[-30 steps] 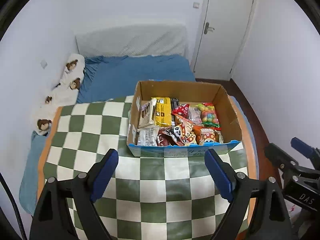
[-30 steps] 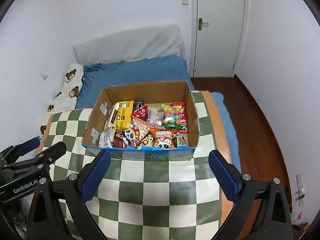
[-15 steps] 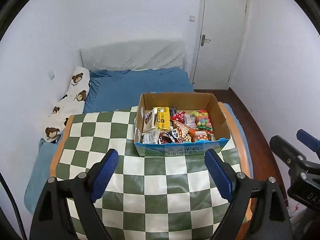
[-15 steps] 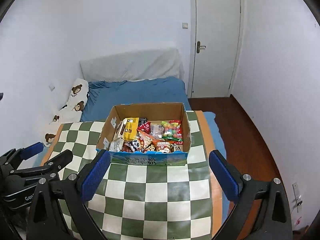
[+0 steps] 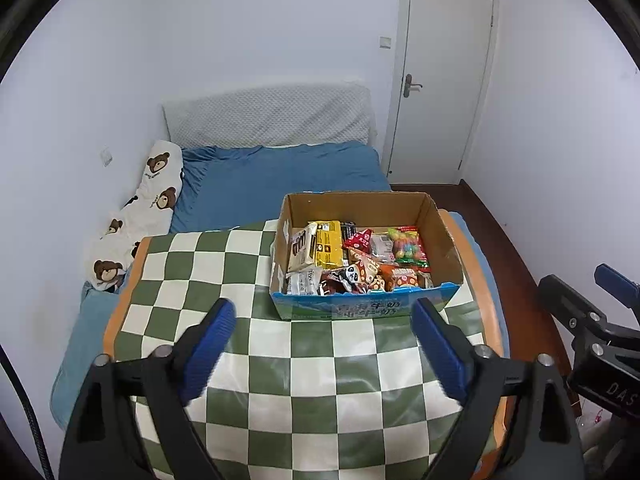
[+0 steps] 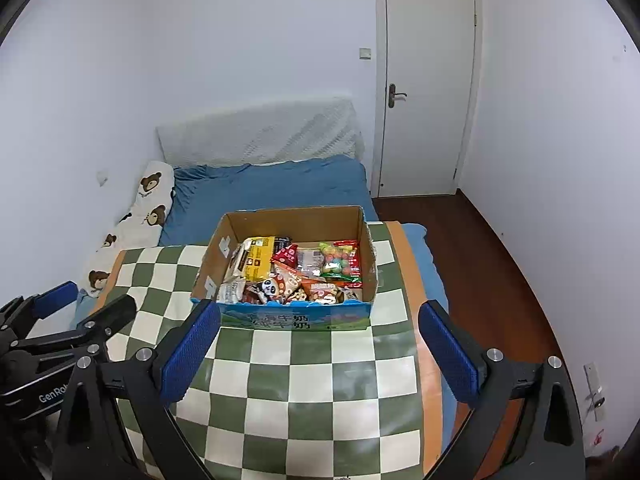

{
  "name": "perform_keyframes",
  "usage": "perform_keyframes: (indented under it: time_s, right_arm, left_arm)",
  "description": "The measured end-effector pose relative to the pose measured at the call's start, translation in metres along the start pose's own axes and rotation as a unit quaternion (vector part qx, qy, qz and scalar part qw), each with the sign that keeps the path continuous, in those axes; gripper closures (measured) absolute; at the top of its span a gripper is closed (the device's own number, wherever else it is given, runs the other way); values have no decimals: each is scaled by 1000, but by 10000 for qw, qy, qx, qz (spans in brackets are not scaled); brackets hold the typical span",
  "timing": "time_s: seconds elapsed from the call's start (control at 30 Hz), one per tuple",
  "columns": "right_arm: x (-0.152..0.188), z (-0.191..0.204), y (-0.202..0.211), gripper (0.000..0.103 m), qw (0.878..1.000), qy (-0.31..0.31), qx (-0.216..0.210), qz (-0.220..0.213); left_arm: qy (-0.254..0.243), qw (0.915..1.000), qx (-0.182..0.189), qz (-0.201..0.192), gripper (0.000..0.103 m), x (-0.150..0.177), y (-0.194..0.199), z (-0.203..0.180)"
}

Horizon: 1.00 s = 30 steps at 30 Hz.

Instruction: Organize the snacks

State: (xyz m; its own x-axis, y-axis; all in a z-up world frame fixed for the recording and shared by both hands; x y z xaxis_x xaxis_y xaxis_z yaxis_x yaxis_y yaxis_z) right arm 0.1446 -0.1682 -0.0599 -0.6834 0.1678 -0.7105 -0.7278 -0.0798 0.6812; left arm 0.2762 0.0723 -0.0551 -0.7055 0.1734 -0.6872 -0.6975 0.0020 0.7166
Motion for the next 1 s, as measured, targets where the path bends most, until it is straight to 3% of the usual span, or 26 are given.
perform_keyframes:
  time_s: [0.2,0.53,1.0]
  right_arm:
    - [-5,-9,-29,0,9997,-72,236,-27]
    - [-10,-21,-85,0,9985,-141,509,119]
    - [-13,-25,-109,0,9977,-148,631,186]
  left_arm:
    - [6,9998,-182,-48,0,-14,-26,2]
    - [126,9990,-289,320,0,-17,-83,8]
    - [151,9988,-282,383,0,-14,-97,8]
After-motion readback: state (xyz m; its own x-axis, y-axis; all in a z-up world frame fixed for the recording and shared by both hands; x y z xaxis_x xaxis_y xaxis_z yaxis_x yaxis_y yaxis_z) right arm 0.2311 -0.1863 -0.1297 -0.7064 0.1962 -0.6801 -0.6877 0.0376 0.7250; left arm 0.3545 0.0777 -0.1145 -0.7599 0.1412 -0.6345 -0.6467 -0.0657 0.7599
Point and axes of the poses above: each gripper's, at about its wrist camera, not at the fingertips, and y roughly against the way its jaws point, z to its left, x to its underside, the point moved 6 cm from there along -y, roughly the way its jaws point, and after that the axes turned 13 degrees about -y, right-handed, at the moved point
